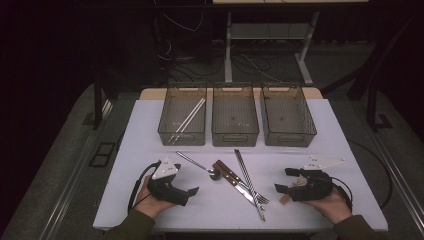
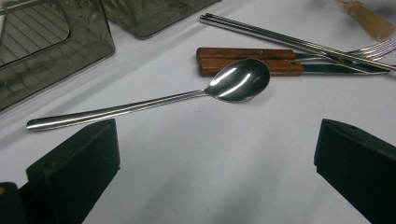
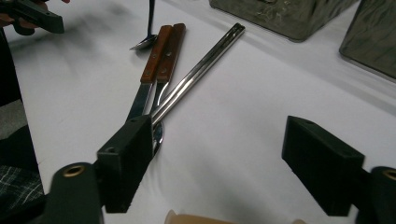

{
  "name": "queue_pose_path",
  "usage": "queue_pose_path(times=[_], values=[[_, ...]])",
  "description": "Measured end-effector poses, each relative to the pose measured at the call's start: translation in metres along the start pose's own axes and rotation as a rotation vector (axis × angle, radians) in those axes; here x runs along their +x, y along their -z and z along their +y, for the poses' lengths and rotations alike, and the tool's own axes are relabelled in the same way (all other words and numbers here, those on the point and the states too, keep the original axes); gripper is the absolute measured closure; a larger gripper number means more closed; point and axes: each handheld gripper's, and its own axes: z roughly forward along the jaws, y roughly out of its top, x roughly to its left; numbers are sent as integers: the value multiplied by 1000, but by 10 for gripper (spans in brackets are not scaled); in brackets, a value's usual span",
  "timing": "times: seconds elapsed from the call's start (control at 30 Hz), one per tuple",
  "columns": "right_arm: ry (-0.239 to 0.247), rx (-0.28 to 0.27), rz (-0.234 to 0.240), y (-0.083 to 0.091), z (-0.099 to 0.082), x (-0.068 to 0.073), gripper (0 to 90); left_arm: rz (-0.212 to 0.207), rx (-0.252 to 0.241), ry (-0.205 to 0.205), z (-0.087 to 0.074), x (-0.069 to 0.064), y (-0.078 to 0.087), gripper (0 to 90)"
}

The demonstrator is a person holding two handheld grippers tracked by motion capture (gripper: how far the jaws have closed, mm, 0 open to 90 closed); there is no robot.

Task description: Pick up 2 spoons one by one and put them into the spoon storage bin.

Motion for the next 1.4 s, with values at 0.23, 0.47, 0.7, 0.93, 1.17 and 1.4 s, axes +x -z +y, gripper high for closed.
queue_pose_path(times=[0.23, 0.47, 0.7, 0.93, 1.17, 1.4], values=[[-5, 32, 22, -15, 10, 2, 481, 3, 6, -6, 0, 0, 0, 0], [4, 88, 40, -37, 22, 3, 657, 1, 12, -11, 0, 1, -1, 0], [21, 112, 44, -55, 32, 2, 728, -4, 15, -17, -1, 1, -1, 0], [30, 142, 30, -70, 40, 0, 804, -8, 19, -18, -1, 1, -2, 0], [26, 163, 22, -85, 49, -4, 886, -9, 20, -18, -1, 1, -2, 0], [18, 168, 7, -101, 59, -6, 888, -9, 22, -18, -1, 2, -2, 0]])
